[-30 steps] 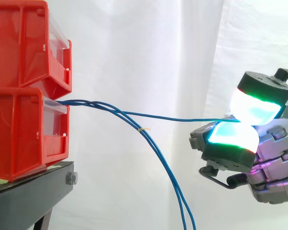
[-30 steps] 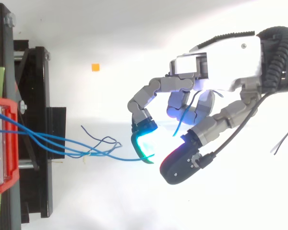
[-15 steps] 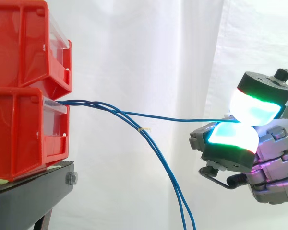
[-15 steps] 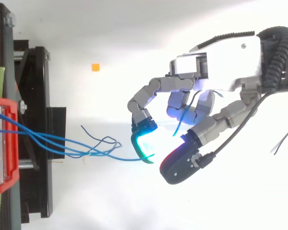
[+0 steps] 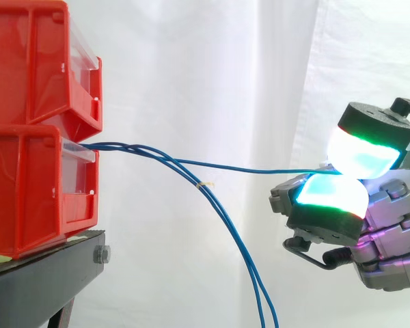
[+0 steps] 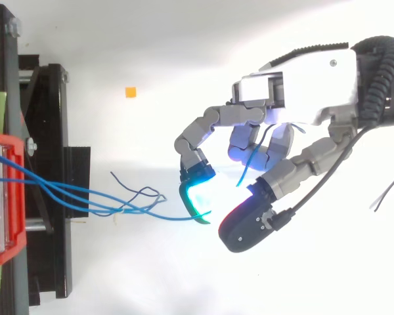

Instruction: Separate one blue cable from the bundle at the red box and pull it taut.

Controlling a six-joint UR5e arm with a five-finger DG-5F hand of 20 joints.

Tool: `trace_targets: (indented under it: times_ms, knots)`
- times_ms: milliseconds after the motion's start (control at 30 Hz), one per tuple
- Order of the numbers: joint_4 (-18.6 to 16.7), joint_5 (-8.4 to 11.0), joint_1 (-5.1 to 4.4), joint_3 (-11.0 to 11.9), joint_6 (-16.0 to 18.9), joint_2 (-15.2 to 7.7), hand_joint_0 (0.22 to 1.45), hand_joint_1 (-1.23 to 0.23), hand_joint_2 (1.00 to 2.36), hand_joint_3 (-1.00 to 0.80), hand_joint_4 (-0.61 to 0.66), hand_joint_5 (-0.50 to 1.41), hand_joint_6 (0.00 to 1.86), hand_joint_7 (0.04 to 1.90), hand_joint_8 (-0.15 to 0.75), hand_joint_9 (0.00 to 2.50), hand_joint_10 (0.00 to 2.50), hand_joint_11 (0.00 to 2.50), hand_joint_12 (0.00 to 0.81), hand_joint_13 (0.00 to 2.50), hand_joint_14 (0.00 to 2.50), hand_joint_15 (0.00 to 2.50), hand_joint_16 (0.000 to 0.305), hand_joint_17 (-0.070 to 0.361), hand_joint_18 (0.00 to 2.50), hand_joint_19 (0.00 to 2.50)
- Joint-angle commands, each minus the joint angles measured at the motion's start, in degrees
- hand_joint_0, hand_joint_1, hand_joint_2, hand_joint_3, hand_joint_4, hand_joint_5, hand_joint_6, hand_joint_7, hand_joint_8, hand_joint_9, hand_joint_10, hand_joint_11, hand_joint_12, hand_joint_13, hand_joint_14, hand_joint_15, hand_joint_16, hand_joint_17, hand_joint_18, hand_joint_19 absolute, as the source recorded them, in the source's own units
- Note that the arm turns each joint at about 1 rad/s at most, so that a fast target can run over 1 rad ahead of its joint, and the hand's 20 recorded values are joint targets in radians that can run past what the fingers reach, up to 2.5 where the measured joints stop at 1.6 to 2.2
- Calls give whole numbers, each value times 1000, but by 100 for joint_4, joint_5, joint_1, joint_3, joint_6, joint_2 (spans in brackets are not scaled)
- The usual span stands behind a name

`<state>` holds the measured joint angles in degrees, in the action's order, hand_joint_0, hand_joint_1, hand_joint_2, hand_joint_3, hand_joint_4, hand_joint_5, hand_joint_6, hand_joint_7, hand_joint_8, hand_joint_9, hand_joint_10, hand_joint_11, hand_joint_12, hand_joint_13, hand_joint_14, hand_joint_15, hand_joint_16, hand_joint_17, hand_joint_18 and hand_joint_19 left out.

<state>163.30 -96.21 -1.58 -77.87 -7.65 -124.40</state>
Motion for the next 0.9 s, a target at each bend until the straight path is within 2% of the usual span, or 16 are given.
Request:
trace_targets:
  times_ms: [0,867]
  knots:
    - [0,6,0,0,0,-5,598,-724,1016,-15,59,-130,857,1334,342,1175,1691,1748,406,1088,1708,1700,60,135,1399,1227]
    - [0,-3,0,0,0,-5,597,-722,1017,-17,61,-131,858,1338,341,1172,1688,1744,401,1084,1680,1731,60,134,1389,1216]
